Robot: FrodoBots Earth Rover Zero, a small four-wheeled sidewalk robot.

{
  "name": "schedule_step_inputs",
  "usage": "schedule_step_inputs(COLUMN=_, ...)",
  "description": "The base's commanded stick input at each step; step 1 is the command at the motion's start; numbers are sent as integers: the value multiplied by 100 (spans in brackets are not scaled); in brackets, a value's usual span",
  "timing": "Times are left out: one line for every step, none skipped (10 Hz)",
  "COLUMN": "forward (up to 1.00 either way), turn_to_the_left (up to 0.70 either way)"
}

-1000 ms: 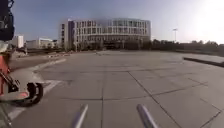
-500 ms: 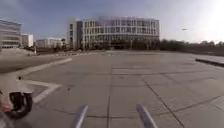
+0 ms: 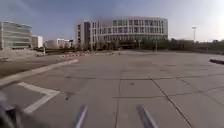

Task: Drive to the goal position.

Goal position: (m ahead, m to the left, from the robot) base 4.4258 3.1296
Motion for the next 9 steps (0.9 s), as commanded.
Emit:
schedule_step_inputs(forward=70, turn_to_the_left=0)
schedule_step_inputs(forward=70, turn_to_the_left=0)
schedule_step_inputs(forward=70, turn_to_the_left=0)
schedule_step_inputs(forward=70, turn_to_the_left=0)
schedule_step_inputs(forward=70, turn_to_the_left=0)
schedule_step_inputs(forward=70, turn_to_the_left=0)
schedule_step_inputs(forward=70, turn_to_the_left=0)
schedule_step_inputs(forward=70, turn_to_the_left=0)
schedule_step_inputs(forward=70, turn_to_the_left=0)
